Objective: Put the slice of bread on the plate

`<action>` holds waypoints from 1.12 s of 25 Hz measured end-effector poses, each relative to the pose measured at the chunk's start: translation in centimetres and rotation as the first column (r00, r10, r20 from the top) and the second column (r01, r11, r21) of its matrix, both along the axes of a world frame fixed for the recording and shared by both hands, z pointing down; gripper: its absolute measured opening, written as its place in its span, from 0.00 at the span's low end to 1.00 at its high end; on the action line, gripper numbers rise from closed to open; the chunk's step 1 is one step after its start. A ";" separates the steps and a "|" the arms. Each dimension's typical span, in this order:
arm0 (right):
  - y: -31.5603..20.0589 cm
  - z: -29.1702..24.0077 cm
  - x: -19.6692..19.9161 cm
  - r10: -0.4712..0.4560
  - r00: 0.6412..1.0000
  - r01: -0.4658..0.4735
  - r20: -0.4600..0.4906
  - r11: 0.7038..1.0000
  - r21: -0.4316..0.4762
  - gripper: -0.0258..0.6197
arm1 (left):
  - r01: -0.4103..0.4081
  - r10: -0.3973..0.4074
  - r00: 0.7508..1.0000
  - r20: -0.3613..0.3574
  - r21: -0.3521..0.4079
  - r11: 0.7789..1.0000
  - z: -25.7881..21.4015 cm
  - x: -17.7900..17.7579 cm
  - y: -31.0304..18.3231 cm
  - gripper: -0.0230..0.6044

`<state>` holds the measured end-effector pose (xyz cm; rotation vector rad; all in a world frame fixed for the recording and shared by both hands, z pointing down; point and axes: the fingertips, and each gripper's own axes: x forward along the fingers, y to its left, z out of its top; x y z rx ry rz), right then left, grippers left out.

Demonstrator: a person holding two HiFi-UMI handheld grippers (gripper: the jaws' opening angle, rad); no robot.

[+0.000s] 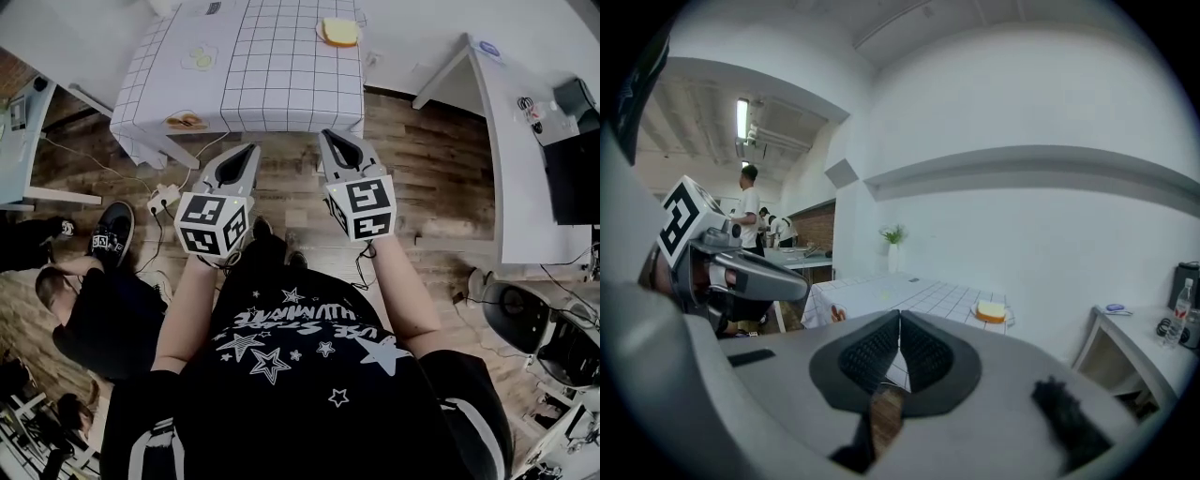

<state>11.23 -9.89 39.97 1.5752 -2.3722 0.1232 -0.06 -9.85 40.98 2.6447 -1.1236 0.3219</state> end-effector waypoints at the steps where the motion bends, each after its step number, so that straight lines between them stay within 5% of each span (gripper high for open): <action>1: 0.3 0.1 -0.1 -0.004 1.000 0.004 0.003 1.000 -0.002 0.06 | 0.001 -0.001 1.000 0.004 -0.001 1.000 0.0 -0.1 0.4 0.05; 16: 2.1 0.5 -1.6 0.095 0.995 -0.096 -0.018 0.995 -0.017 0.06 | -0.031 0.031 0.999 -0.019 -0.013 0.999 0.2 -2.5 3.0 0.05; 28: 8.1 -1.3 -8.5 0.086 0.994 -0.086 -0.069 0.996 0.008 0.06 | -0.053 0.054 0.998 -0.044 0.014 0.998 -1.3 -8.3 7.9 0.05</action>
